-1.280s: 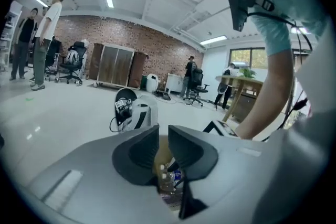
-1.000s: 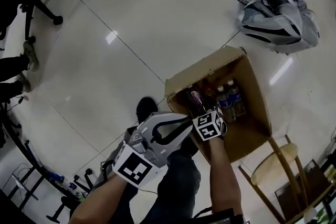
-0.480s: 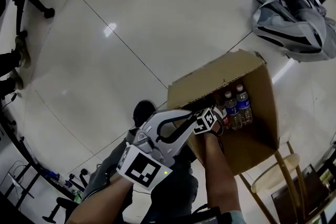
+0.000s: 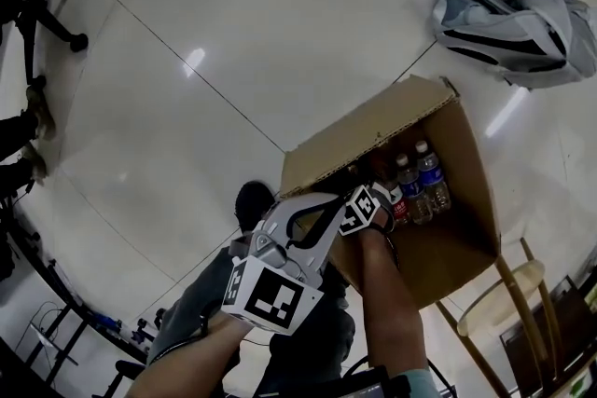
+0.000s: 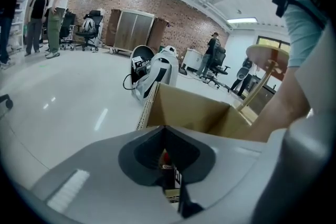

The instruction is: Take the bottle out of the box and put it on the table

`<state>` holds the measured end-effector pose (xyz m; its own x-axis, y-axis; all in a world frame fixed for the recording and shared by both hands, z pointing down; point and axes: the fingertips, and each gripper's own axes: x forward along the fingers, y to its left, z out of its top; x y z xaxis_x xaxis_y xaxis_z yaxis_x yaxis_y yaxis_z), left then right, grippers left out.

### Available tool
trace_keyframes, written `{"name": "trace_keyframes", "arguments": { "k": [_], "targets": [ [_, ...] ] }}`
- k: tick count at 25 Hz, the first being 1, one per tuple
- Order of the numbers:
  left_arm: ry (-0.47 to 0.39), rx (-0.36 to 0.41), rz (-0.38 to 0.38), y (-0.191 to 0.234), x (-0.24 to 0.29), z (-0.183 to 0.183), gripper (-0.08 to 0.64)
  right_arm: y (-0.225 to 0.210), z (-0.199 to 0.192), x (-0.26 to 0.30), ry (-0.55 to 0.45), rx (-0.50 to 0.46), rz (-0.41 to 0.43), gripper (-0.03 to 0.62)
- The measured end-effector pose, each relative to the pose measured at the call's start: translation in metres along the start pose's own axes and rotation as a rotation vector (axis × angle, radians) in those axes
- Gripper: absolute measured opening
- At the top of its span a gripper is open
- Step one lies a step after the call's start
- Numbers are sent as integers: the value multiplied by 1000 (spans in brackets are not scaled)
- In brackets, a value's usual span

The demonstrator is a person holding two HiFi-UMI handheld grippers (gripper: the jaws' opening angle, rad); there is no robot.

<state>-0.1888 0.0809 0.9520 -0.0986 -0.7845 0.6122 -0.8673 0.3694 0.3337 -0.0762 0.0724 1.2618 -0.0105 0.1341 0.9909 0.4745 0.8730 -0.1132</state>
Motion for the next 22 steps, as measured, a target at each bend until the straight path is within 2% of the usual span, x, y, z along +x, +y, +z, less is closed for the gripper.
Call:
{"name": "trace_keyframes", "arguments": {
  "k": [3,5,11,13,16,20,22],
  "targets": [
    [-8,23,-14,-7,-1,2,11,4,9,-14,-88,23,17,282],
    [-8,37,-15,-10,-6,3,11,0,22,-35,-184,57,5,279],
    [20,66,-32,-23,-44,18,11,-14,73,-161,-538,121,-77,273],
    [2,106,-55,-33,-60,43,11,-23,84,-220,-637,153,-123,273],
    [-77,144,-92,-53,-87,95,11,-32,94,-318,-781,185,-193,272],
    [-161,194,-92,-83,-121,164,11,-37,97,-447,-941,197,-265,272],
    [-191,226,-103,-106,-137,196,11,-37,92,-513,-1036,266,-284,270]
  ]
}}
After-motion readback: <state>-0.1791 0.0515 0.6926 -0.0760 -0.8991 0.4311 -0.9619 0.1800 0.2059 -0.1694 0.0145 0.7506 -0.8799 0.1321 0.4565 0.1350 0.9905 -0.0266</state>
